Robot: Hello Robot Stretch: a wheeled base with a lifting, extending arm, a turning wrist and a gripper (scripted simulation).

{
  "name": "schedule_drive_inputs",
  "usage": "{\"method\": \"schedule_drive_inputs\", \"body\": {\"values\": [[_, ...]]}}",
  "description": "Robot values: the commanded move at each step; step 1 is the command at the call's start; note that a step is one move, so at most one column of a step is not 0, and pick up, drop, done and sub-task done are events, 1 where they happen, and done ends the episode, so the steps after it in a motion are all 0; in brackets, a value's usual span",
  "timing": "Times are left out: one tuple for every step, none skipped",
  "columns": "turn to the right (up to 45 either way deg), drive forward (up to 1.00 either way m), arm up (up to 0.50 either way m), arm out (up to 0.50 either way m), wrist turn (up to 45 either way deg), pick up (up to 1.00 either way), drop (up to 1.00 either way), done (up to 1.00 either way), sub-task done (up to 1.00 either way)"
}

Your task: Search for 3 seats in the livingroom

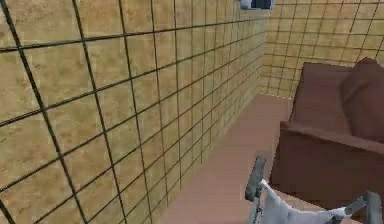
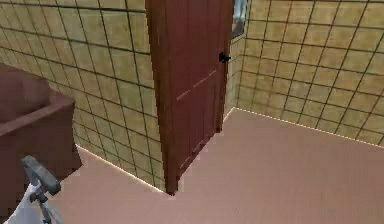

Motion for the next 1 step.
{"method": "schedule_drive_inputs", "body": {"values": [[-45.0,0.0,0.0,0.0,0.0,0.0,0.0,0.0,0.0]]}}
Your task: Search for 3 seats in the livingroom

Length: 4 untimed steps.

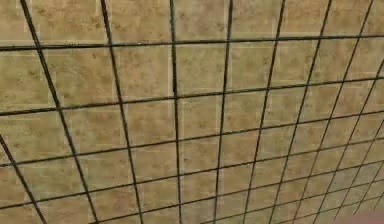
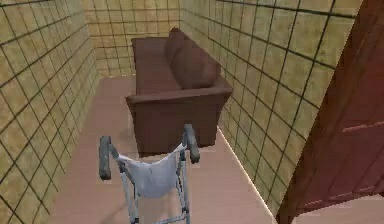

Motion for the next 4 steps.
{"method": "schedule_drive_inputs", "body": {"values": [[-45.0,0.0,0.0,0.0,0.0,0.0,0.0,0.0,0.0],[-45.0,0.0,0.0,0.0,0.0,0.0,0.0,0.0,0.0],[-12.0,0.0,0.0,0.0,0.0,0.0,0.0,0.0,0.0],[0.0,0.45,0.0,0.0,0.0,0.0,0.0,0.0,0.0]]}}
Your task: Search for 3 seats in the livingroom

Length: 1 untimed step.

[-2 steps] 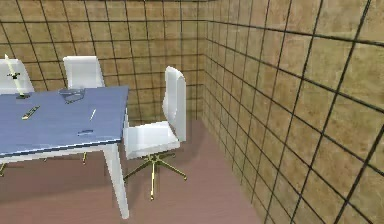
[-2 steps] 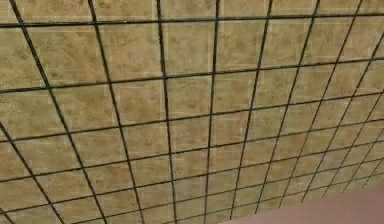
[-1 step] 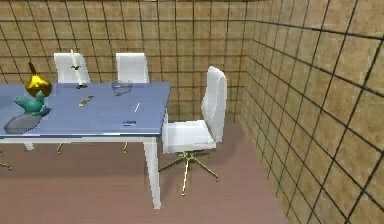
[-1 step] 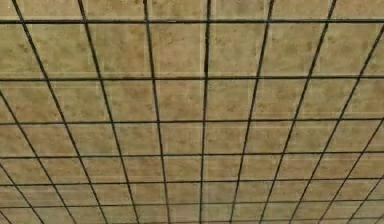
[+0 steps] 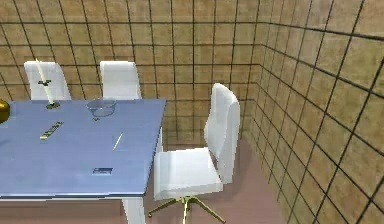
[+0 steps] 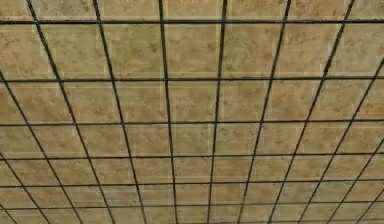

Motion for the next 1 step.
{"method": "schedule_drive_inputs", "body": {"values": [[0.0,0.0,0.0,0.0,0.0,0.0,0.0,0.0,1.0]]}}
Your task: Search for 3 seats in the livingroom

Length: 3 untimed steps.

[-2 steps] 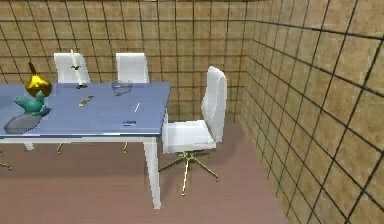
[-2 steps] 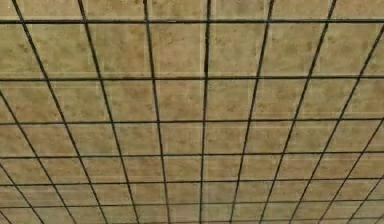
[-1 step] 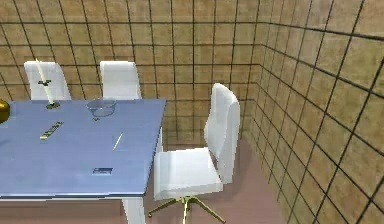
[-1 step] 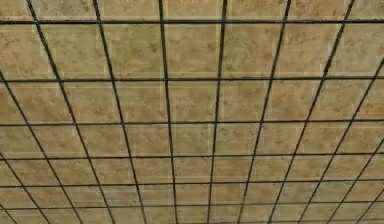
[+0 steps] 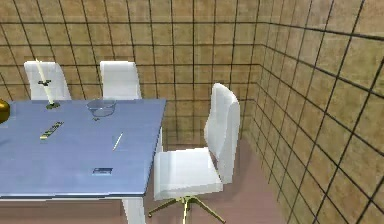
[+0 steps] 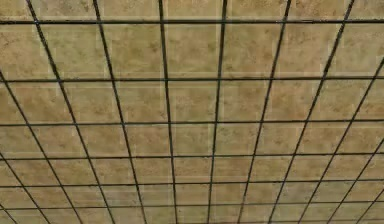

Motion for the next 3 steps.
{"method": "schedule_drive_inputs", "body": {"values": [[-45.0,0.0,0.0,0.0,0.0,0.0,0.0,0.0,0.0],[-45.0,0.0,0.0,0.0,0.0,0.0,0.0,0.0,0.0],[-45.0,0.0,0.0,0.0,0.0,0.0,0.0,0.0,0.0]]}}
